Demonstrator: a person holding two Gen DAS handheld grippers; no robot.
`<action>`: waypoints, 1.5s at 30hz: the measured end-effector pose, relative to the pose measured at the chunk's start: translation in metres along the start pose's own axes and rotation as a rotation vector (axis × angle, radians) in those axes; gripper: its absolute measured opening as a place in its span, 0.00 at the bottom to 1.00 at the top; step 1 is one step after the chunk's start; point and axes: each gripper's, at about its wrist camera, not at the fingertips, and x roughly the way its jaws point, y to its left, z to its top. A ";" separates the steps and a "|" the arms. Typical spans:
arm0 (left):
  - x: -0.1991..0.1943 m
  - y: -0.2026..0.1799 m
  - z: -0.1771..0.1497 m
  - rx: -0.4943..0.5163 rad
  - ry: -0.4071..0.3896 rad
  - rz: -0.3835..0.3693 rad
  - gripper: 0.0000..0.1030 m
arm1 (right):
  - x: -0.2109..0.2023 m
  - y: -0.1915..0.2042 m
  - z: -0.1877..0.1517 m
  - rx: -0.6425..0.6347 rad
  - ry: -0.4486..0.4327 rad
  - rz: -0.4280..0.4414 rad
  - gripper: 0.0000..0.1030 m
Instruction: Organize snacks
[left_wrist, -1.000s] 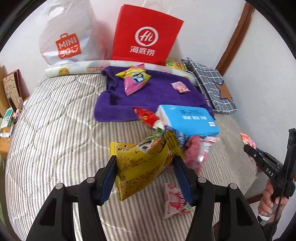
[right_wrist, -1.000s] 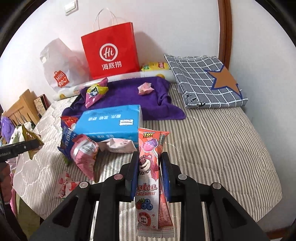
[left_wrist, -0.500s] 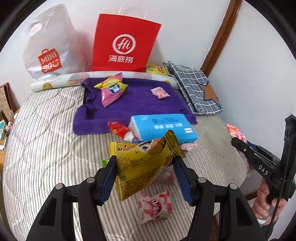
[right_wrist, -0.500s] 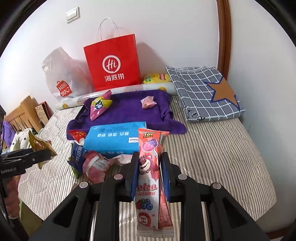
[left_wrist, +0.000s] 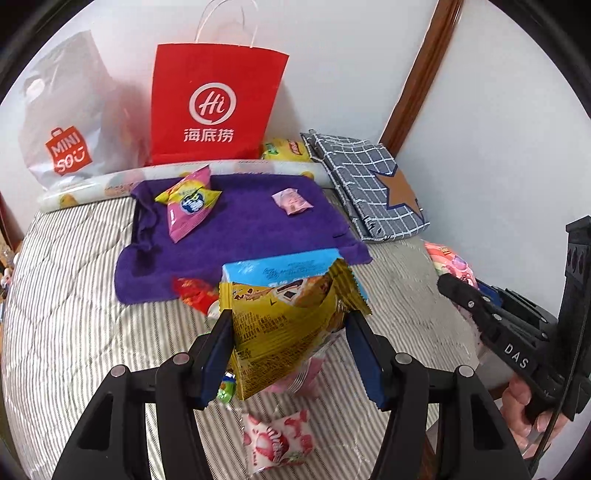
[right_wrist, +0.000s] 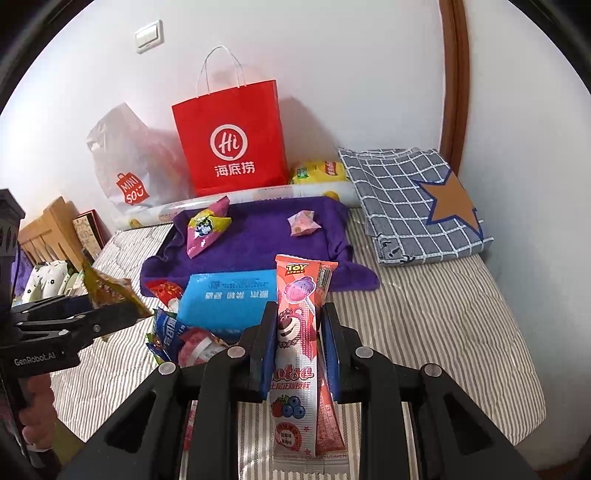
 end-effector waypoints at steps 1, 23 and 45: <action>0.001 -0.001 0.002 0.002 -0.001 -0.001 0.57 | 0.000 0.001 0.002 -0.001 -0.004 0.002 0.23; 0.013 0.006 0.036 0.000 -0.009 0.009 0.57 | 0.024 0.005 0.038 -0.004 -0.012 0.020 0.23; 0.036 0.024 0.062 -0.034 -0.001 0.040 0.57 | 0.058 -0.005 0.064 0.017 0.005 0.018 0.23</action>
